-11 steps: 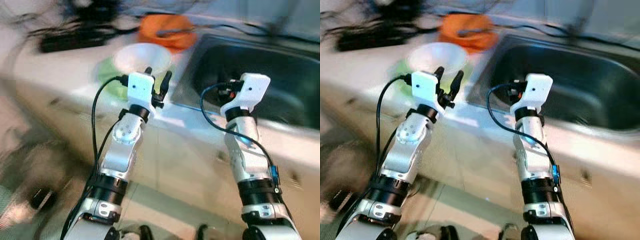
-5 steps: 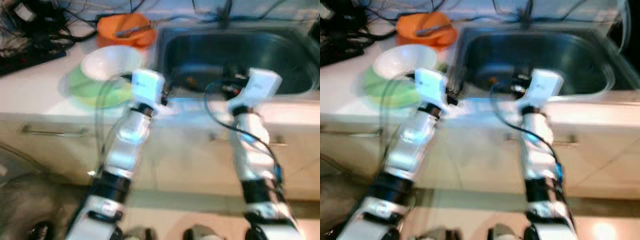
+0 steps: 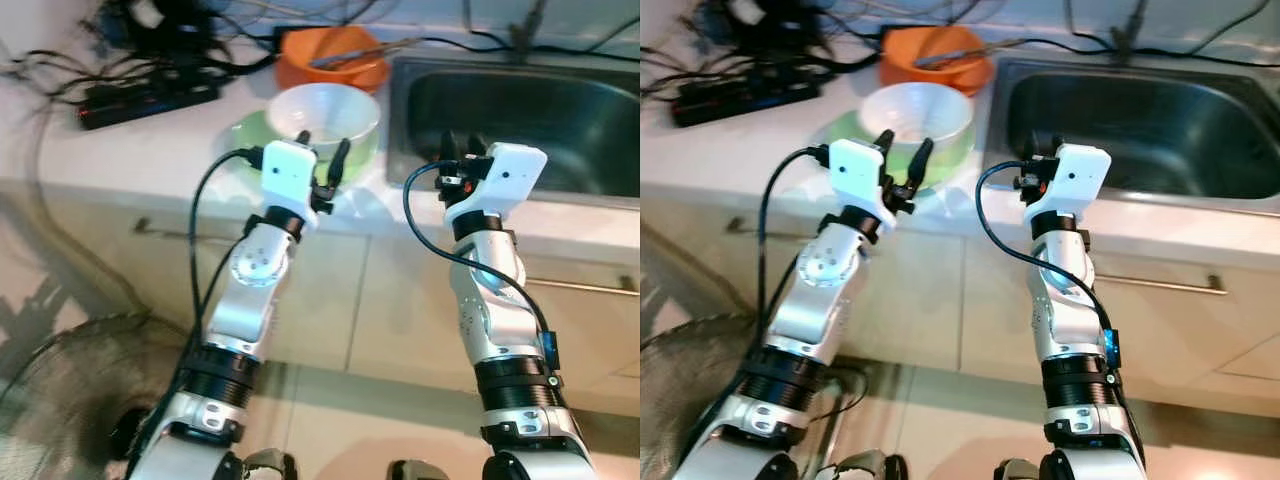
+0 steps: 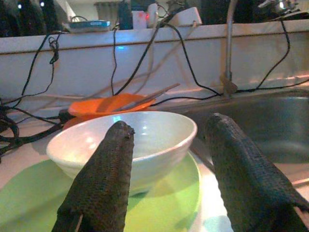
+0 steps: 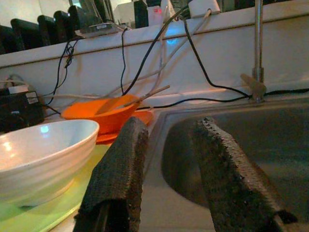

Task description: Kitchen organization

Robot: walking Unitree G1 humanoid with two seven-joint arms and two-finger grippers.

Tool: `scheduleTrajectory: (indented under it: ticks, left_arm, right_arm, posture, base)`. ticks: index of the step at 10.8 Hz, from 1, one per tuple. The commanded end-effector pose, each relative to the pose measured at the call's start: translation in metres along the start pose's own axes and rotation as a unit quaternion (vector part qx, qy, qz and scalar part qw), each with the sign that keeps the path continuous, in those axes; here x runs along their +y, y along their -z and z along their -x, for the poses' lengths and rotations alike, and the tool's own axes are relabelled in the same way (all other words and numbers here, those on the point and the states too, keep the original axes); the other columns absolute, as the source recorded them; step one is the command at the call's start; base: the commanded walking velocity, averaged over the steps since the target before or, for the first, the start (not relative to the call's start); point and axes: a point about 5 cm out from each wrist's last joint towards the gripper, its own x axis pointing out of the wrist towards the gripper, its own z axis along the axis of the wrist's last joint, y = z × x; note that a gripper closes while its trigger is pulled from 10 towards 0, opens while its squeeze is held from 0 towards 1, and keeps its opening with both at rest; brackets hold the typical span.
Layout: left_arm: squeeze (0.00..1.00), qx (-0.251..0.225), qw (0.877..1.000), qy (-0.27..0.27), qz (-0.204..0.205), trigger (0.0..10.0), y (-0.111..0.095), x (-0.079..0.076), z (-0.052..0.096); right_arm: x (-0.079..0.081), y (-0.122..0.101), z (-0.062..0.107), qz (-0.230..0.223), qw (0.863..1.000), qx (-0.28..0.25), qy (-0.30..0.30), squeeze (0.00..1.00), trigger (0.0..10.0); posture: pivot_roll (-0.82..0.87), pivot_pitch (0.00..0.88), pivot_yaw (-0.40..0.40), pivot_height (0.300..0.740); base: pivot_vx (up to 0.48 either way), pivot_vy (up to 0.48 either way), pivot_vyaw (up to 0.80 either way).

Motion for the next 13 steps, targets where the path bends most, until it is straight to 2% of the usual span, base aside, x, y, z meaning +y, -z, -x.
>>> scheduleTrajectory:
  ticks: [1, 4, 6, 7, 11, 13]
  left_arm:
    - [0.0, -0.013, 1.0, 0.003, -0.009, 10.0, -0.006, -0.002, -0.001]
    - [0.0, -0.021, 0.999, -0.002, -0.028, 10.0, -0.009, 0.001, -0.002]
    - [0.0, -0.033, 0.999, -0.009, -0.033, 10.0, -0.014, 0.004, -0.003]
    - [0.0, -0.043, 0.998, -0.01, -0.036, 10.0, -0.019, 0.005, -0.004]
    - [0.0, -0.099, 0.994, -0.015, -0.045, 10.0, -0.044, 0.004, -0.01]
    - [0.0, -0.101, 0.994, -0.015, -0.046, 10.0, -0.046, 0.004, -0.01]
  right_arm:
    - [-0.001, 0.001, -0.001, 0.004, 1.0, 0.003, 0.001, 0.0, 10.0]
    - [-0.001, -0.001, -0.001, 0.009, 1.0, -0.002, 0.002, 0.0, 10.0]
    - [-0.001, -0.001, -0.002, -0.005, 1.0, -0.004, 0.002, 0.0, 10.0]
    - [0.0, -0.003, -0.003, -0.01, 1.0, -0.011, -0.002, 0.0, 10.0]
    - [0.003, -0.021, -0.008, -0.005, 0.999, -0.054, -0.004, 0.0, 10.0]
    - [0.004, -0.021, -0.008, 0.001, 0.998, -0.055, -0.007, 0.0, 10.0]
  posture:
    - [0.0, 0.087, 0.048, 0.74]
    - [0.0, 0.085, 0.049, 0.74]
    - [0.0, 0.089, 0.047, 0.74]
    - [0.0, 0.089, 0.047, 0.74]
    - [0.0, 0.09, 0.047, 0.74]
    - [0.0, 0.088, 0.048, 0.74]
  base:
    - [0.0, 0.0, 0.0]
    - [0.0, 0.0, 0.0]
    - [0.0, 0.0, 0.0]
    - [0.255, 0.0, -0.8]
    - [0.273, 0.0, 0.0]
    - [0.292, 0.0, 0.0]
